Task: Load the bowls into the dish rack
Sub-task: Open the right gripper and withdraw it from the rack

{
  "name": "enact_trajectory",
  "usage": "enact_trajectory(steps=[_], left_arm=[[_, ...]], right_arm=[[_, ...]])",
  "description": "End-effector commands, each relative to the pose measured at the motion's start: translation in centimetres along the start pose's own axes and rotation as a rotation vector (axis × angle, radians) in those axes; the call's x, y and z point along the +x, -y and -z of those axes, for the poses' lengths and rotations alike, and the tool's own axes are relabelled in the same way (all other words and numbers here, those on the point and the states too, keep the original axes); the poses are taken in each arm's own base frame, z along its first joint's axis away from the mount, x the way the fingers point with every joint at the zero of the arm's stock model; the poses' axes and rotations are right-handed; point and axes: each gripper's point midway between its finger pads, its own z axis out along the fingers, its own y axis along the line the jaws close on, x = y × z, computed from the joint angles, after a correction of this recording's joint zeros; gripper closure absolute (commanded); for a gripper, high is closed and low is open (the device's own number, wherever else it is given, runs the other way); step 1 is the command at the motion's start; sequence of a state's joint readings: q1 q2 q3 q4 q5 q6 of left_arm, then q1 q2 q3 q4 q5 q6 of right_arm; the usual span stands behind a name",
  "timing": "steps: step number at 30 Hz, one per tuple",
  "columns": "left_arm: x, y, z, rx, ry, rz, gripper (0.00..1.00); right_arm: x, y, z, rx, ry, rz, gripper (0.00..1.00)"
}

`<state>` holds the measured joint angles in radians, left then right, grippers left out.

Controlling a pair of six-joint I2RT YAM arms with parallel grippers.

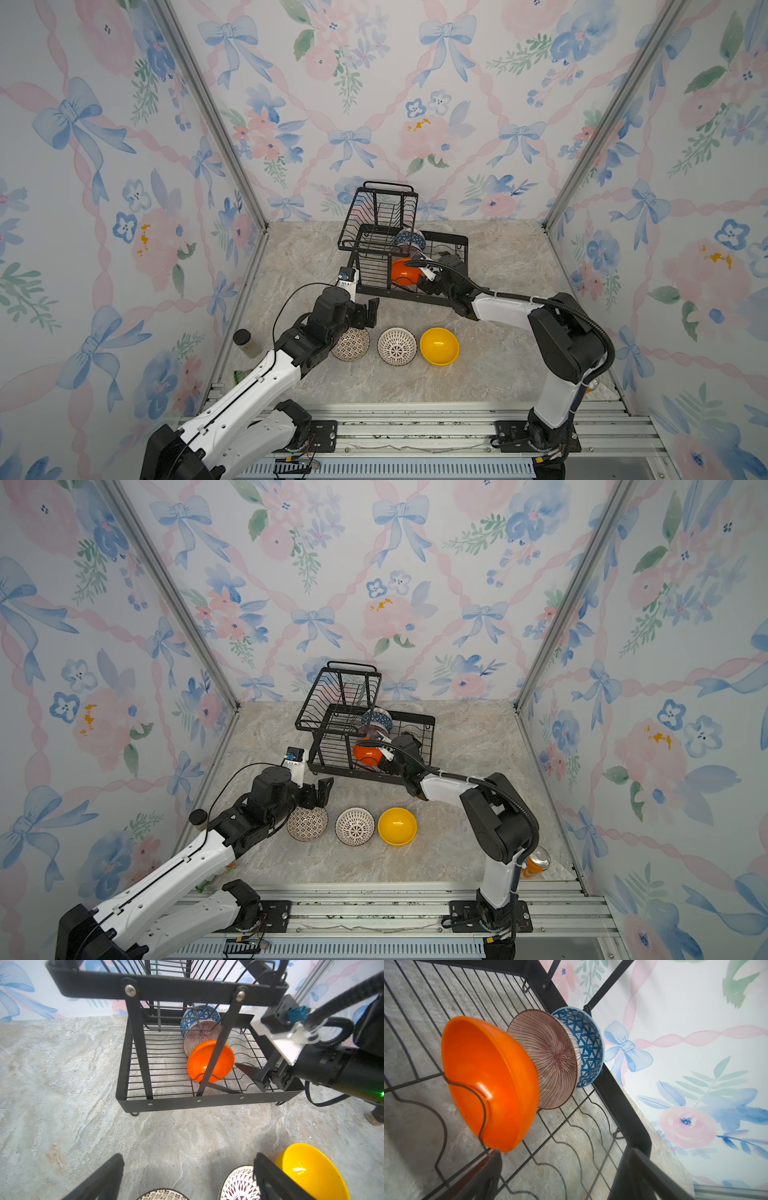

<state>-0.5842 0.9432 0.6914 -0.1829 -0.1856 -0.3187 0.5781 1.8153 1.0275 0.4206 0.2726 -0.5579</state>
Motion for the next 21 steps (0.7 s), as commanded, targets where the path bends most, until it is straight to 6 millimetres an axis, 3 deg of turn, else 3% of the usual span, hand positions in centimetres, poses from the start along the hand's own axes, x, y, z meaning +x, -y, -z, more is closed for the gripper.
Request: enact_trajectory(steps=[1, 7, 17, 21], left_arm=[[0.8, -0.9, 0.1, -0.029, -0.011, 0.023, 0.02], [1.9, -1.8, 0.1, -0.068, -0.036, 0.035, 0.02], [4.7, -4.7, 0.6, -0.207, -0.084, 0.074, 0.02], [6.0, -5.2, 1.1, -0.221, -0.109, 0.111, 0.02]], right_arm=[[-0.4, 1.9, 1.5, 0.046, 0.034, -0.103, 0.03], [-0.1, 2.4, 3.9, 0.039, 0.038, -0.198, 0.03], [-2.4, 2.9, 10.7, -0.152, 0.117, -0.427, 0.03], [-2.7, 4.1, 12.4, -0.170, 0.139, -0.506, 0.03]])
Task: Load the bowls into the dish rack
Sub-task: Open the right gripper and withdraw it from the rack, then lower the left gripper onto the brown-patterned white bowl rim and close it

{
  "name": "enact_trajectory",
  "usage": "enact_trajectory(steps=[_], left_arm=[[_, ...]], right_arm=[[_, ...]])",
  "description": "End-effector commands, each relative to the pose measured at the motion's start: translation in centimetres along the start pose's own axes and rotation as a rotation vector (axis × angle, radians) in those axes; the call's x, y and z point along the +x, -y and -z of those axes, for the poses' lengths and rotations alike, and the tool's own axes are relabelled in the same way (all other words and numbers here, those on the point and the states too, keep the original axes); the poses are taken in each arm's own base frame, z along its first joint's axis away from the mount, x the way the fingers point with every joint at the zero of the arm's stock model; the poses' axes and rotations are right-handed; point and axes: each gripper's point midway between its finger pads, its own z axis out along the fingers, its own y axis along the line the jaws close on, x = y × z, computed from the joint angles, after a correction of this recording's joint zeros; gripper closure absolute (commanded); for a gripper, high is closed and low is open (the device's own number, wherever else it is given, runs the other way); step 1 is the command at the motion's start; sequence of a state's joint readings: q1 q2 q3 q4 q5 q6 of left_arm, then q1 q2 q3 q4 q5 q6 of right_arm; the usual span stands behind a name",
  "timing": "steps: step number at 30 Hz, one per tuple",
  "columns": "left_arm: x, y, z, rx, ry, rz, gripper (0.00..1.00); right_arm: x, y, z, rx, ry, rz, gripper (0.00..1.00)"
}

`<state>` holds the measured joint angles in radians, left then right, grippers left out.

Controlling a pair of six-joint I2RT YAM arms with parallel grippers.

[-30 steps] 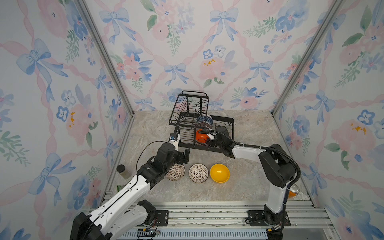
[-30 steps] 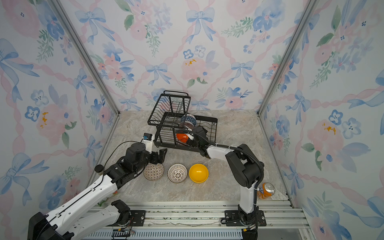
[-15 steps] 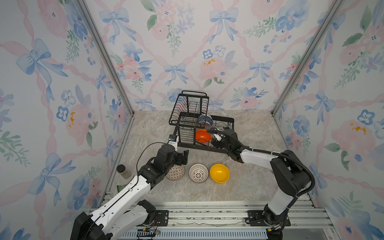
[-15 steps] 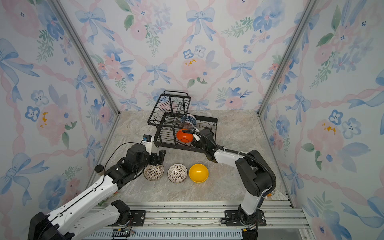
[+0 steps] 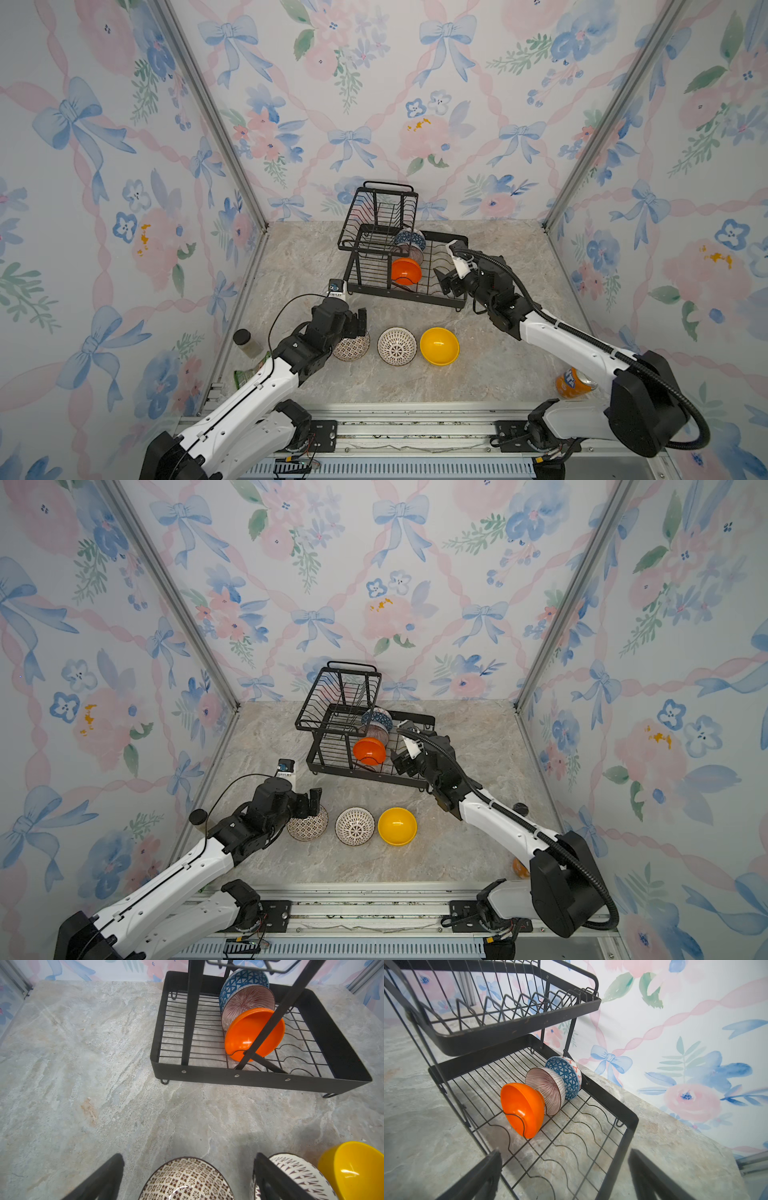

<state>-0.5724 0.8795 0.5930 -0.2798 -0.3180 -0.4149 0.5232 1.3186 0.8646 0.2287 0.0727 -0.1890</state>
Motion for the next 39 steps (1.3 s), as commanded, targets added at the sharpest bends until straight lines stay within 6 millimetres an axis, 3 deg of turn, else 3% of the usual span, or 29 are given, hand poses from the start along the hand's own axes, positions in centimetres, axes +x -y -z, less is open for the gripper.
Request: enact_trajectory(steps=[1, 12, 23, 26, 34, 39], left_arm=[[1.8, -1.5, 0.3, -0.052, -0.039, 0.050, 0.02], [6.3, -4.2, -1.6, -0.144, -0.174, 0.120, 0.02], [8.8, -5.0, -2.2, -0.156, -0.251, 0.156, 0.03], [9.6, -5.2, -2.6, -0.173, -0.288, 0.146, 0.08], [10.5, -4.7, -3.2, -0.151, -0.330, 0.148, 0.37], [11.8, -4.4, -3.5, -0.117, -0.359, 0.180, 0.49]], right_arm=[[1.3, -0.2, 0.9, -0.057, -0.058, -0.121, 0.03], [1.4, 2.3, 1.7, -0.034, -0.134, -0.217, 0.03], [2.6, 3.6, 0.3, -0.035, -0.158, -0.271, 0.03], [2.9, 3.6, 0.1, -0.035, -0.165, -0.273, 0.03], [3.0, 4.0, -0.4, -0.032, -0.168, -0.286, 0.03], [3.3, 4.6, -0.4, -0.026, -0.171, -0.307, 0.03]])
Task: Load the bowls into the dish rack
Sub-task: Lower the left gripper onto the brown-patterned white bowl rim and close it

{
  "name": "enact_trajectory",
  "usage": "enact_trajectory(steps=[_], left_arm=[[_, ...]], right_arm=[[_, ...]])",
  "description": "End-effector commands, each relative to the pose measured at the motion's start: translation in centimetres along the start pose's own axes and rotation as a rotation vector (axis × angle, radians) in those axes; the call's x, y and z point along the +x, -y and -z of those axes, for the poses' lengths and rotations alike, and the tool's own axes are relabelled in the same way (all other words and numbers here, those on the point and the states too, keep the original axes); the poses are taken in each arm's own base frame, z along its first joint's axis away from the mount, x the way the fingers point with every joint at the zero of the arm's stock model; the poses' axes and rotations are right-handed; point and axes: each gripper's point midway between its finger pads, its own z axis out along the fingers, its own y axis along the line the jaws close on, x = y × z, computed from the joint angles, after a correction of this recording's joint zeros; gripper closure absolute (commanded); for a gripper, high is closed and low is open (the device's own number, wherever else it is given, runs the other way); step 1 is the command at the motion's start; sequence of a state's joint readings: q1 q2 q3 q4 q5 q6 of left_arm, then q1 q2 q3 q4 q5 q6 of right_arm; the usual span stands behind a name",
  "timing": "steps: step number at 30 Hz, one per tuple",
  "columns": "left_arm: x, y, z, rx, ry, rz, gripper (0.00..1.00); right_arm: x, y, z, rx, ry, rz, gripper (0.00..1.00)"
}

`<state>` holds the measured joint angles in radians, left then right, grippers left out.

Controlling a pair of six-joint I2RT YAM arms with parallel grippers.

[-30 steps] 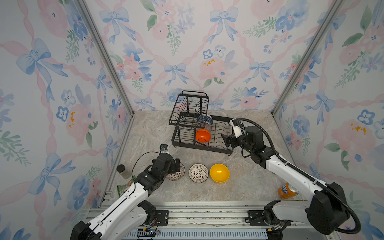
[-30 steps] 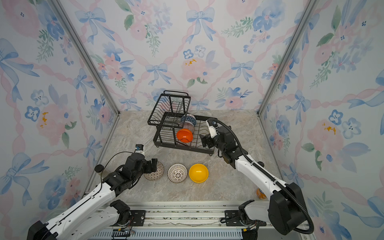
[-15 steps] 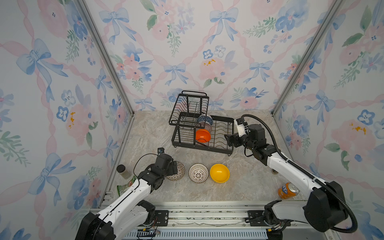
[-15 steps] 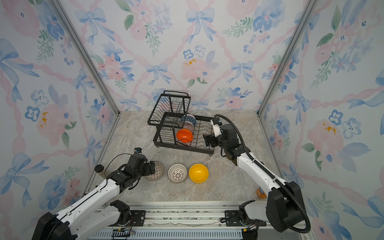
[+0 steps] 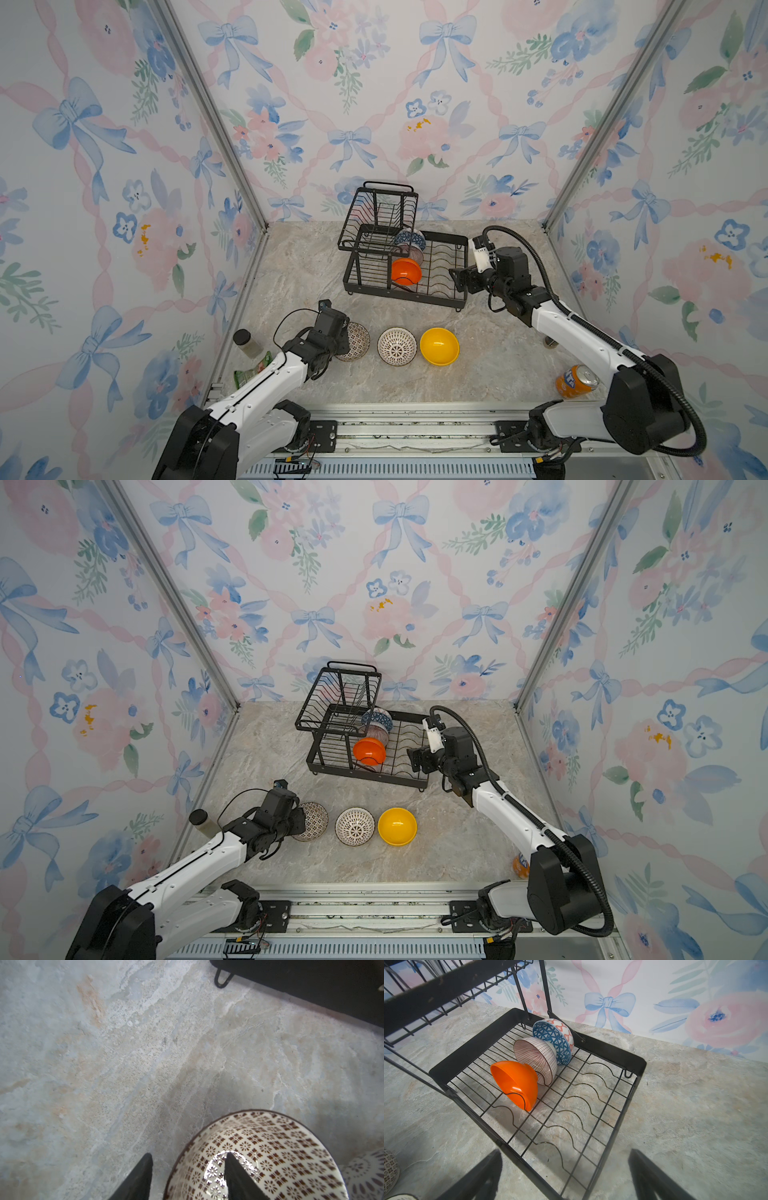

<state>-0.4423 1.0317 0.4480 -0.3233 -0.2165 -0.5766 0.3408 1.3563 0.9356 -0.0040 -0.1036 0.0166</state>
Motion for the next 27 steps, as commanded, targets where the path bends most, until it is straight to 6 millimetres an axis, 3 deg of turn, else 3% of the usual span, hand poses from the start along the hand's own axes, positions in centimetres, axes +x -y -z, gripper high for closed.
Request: enact_trajectory(steps=[1, 27], left_arm=[[1.4, 0.1, -0.7, 0.027, -0.045, 0.013, 0.52], [2.0, 0.5, -1.4, 0.065, -0.066, 0.017, 1.00]], right_arm=[[-1.1, 0.4, 0.1, -0.007, 0.023, -0.028, 0.03], [-0.6, 0.3, -1.5, -0.039, -0.004, -0.043, 0.03]])
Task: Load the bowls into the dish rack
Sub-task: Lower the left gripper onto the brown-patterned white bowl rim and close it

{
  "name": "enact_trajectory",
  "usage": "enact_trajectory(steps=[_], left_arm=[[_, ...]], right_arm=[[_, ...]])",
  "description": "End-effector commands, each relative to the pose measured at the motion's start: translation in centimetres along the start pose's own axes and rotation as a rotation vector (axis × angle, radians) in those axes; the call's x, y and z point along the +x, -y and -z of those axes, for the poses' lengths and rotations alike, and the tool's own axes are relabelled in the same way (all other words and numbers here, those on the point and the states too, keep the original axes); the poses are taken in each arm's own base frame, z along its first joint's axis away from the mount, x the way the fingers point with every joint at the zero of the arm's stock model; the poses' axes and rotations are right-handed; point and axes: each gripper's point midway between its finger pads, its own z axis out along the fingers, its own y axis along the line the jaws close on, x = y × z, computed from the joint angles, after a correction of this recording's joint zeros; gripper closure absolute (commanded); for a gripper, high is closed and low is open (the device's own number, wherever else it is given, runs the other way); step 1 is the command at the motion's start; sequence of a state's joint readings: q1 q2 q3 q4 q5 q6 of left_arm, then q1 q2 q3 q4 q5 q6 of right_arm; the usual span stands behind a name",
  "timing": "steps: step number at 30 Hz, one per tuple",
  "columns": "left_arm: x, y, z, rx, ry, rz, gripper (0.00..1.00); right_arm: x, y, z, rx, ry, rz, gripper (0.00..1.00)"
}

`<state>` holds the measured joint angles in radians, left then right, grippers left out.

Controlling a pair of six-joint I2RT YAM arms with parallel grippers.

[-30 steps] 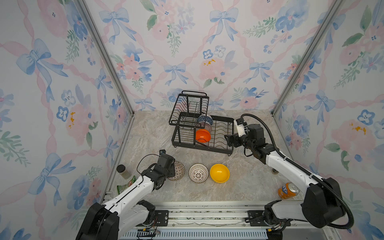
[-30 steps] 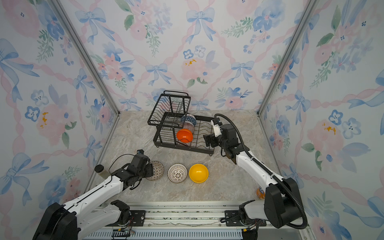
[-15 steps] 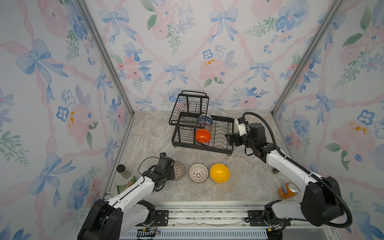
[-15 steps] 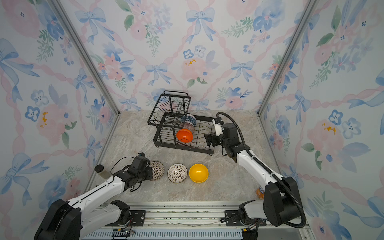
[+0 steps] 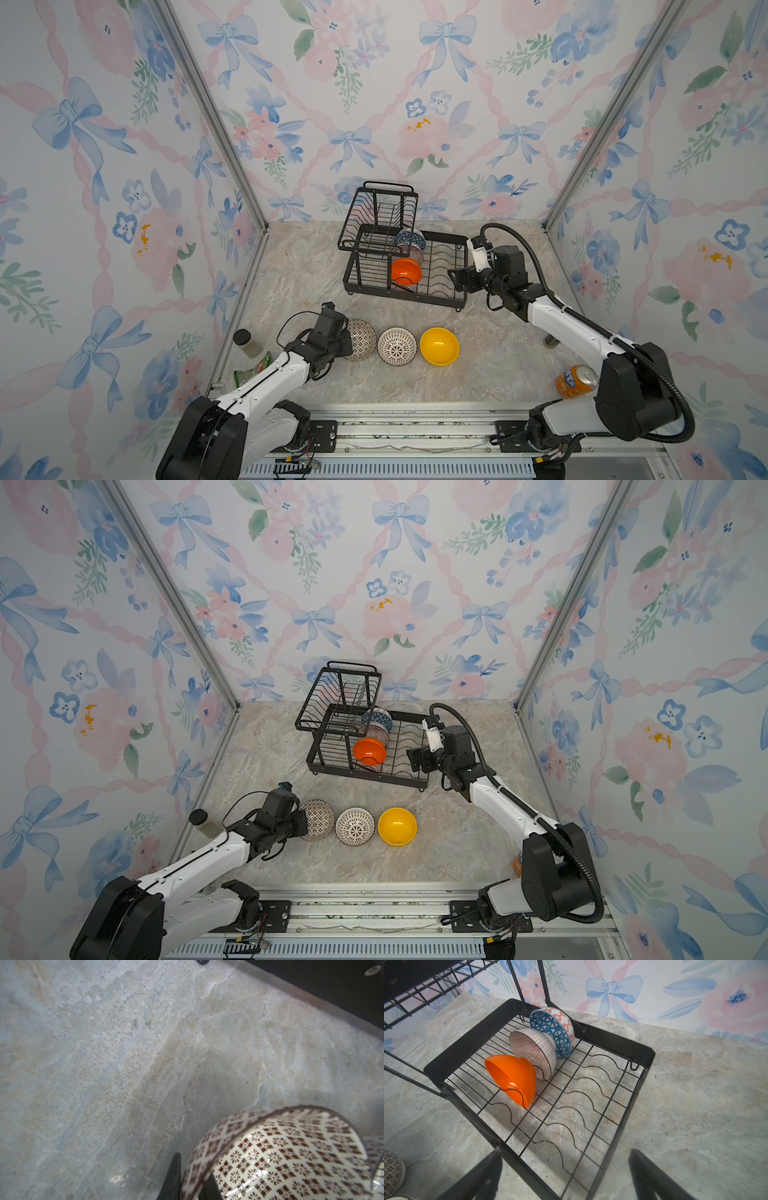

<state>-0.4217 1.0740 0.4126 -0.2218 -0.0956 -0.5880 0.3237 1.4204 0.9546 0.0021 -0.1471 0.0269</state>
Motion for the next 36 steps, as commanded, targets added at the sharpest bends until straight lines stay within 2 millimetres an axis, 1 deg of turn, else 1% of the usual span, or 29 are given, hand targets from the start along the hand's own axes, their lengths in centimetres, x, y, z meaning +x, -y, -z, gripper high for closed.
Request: enact_trajectory(steps=[1, 12, 22, 32, 36], left_arm=[[1.1, -1.2, -0.2, -0.042, -0.030, -0.012, 1.00], [0.6, -1.0, 0.2, -0.026, -0.007, -0.014, 1.00], [-0.7, 0.1, 1.6, 0.038, 0.057, -0.009, 1.00], [-1.6, 0.9, 2.4, 0.074, 0.090, -0.024, 1.00], [-2.6, 1.7, 3.2, 0.103, 0.118, -0.037, 1.00]], right_arm=[[-1.5, 0.1, 0.1, -0.014, 0.034, -0.019, 0.03], [-1.3, 0.0, 0.2, -0.018, 0.030, -0.019, 0.03], [-1.6, -0.4, 0.3, -0.035, 0.037, -0.024, 0.03], [-2.0, -0.7, 0.6, -0.047, 0.046, -0.023, 0.03], [-2.2, -0.9, 0.7, -0.053, 0.048, -0.021, 0.03]])
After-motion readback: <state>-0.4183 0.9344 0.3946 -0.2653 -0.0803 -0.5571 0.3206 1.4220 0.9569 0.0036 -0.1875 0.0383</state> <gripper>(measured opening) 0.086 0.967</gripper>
